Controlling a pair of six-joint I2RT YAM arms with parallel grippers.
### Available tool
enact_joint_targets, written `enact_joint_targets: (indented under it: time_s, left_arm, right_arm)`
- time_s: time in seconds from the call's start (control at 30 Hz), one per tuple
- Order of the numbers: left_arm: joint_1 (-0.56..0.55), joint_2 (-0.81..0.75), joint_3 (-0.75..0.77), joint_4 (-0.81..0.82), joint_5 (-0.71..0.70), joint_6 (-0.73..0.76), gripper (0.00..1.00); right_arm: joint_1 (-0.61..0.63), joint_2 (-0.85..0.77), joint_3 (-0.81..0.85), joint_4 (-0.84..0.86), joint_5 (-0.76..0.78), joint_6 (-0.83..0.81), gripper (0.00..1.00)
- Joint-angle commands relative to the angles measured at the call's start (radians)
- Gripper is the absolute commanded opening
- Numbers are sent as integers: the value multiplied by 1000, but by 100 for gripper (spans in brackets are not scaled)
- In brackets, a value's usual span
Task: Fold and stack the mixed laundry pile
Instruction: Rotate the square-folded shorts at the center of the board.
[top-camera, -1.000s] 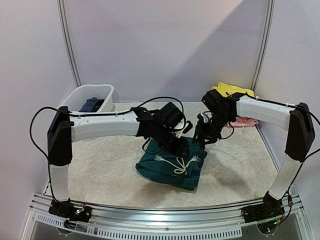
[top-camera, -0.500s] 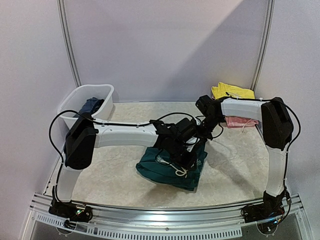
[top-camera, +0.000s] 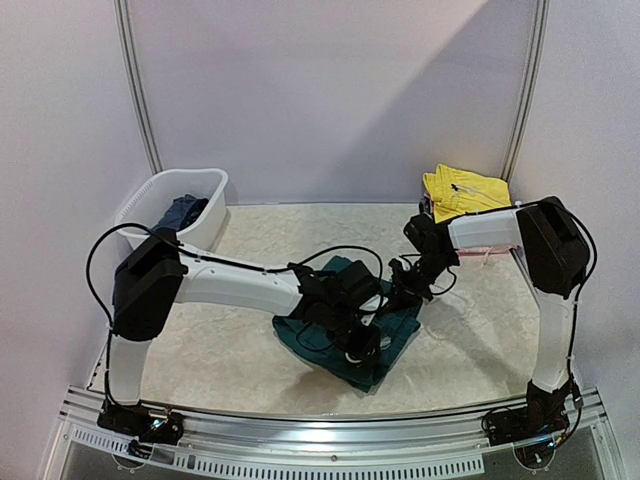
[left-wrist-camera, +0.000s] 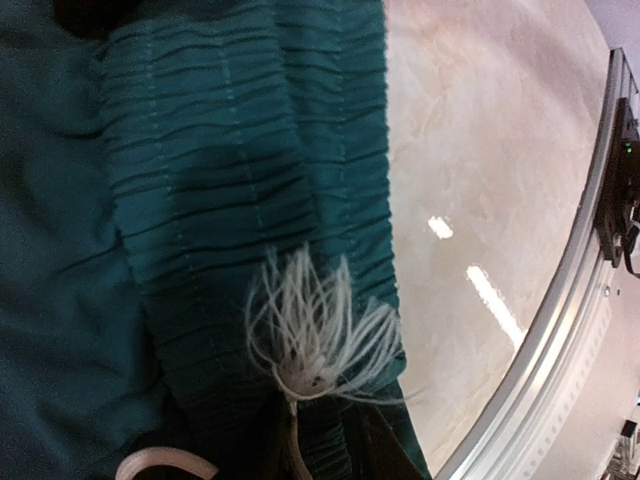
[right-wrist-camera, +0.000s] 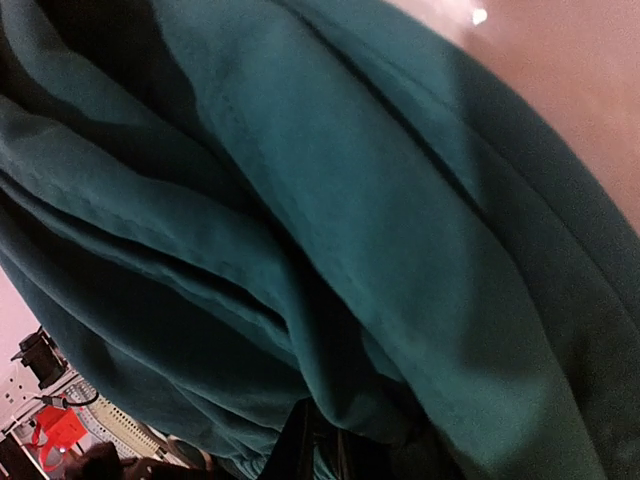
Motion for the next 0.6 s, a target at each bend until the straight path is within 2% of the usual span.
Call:
enact_joint_targets:
  time_s: [0.0,0.13,0.3,0.37,0.57]
  left_arm:
    - [-25,-36,-158,-144,-64,30,22]
    - [-10,-94,-259,-196,-107,78,22]
    - [10,-142,-331,-342,-235,157,22]
    - [22,-162,-367,-400,-315,165,21]
    - [39,-245,-450,-448,-395,134,21]
  right_arm:
    - [12,-60,-158,38,72,55,9]
    - [87,-135,-250,76,102,148,9]
    - [223,-209,-343,103,186,314,9]
    - [269,-241,-378,87,224,399,9]
    - [377,-328,-445,83,254,555,10]
